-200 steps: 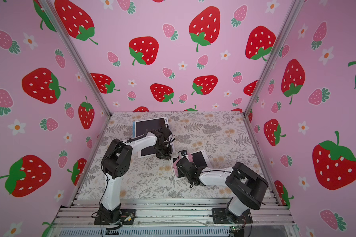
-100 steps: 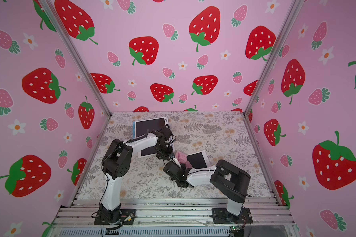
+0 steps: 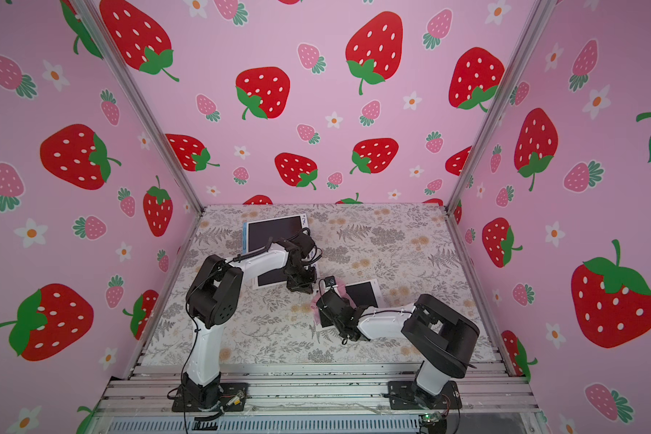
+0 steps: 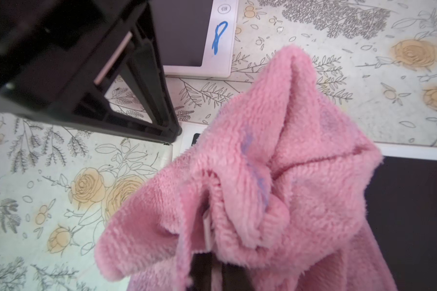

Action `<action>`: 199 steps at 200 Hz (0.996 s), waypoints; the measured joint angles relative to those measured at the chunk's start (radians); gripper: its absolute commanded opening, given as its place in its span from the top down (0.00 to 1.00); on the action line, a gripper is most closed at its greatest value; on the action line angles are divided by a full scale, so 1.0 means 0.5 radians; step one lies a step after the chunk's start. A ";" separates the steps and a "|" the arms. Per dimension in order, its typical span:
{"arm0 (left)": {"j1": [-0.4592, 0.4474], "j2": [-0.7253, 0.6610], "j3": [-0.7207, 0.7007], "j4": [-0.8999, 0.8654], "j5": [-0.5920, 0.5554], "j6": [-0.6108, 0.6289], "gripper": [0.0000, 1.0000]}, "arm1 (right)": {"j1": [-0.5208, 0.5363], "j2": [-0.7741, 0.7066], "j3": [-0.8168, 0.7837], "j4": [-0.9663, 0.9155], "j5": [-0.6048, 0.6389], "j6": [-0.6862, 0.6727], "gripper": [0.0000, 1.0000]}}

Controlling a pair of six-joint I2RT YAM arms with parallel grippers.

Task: Wipe the drawing tablet
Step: Wipe the dirt from the drawing tablet.

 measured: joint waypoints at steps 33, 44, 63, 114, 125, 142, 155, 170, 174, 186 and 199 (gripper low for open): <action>-0.001 0.000 0.000 0.009 0.009 0.000 0.92 | 0.141 -0.101 -0.005 -0.191 -0.032 0.044 1.00; -0.002 0.000 0.000 0.013 0.011 0.000 0.93 | 0.186 -0.199 -0.064 -0.247 -0.063 0.072 1.00; -0.001 0.000 -0.004 0.018 0.021 0.000 0.93 | 0.245 -0.396 -0.207 -0.314 -0.114 0.110 1.00; 0.001 -0.001 -0.015 0.033 0.039 0.001 0.93 | 0.175 -0.229 -0.120 -0.239 -0.176 0.068 1.00; 0.003 -0.007 -0.026 0.044 0.044 0.002 0.93 | 0.125 -0.101 -0.003 -0.195 -0.197 0.043 1.00; 0.004 -0.016 -0.045 0.066 0.049 0.002 0.93 | 0.042 0.076 0.163 -0.130 -0.230 0.024 1.00; 0.020 -0.021 -0.056 0.102 0.050 -0.018 0.93 | -0.014 0.156 0.230 -0.093 -0.256 0.021 1.00; 0.052 -0.019 -0.062 0.182 0.057 -0.039 0.93 | -0.072 0.201 0.261 -0.057 -0.279 0.007 1.00; 0.058 -0.019 -0.063 0.198 0.056 -0.040 0.93 | -0.086 0.207 0.261 -0.049 -0.285 -0.001 1.00; 0.065 -0.019 -0.063 0.228 0.041 -0.037 0.91 | -0.123 0.214 0.261 -0.019 -0.313 -0.009 1.00; 0.054 -0.017 -0.060 0.226 0.029 -0.024 0.89 | -0.161 0.212 0.260 0.009 -0.361 -0.014 1.00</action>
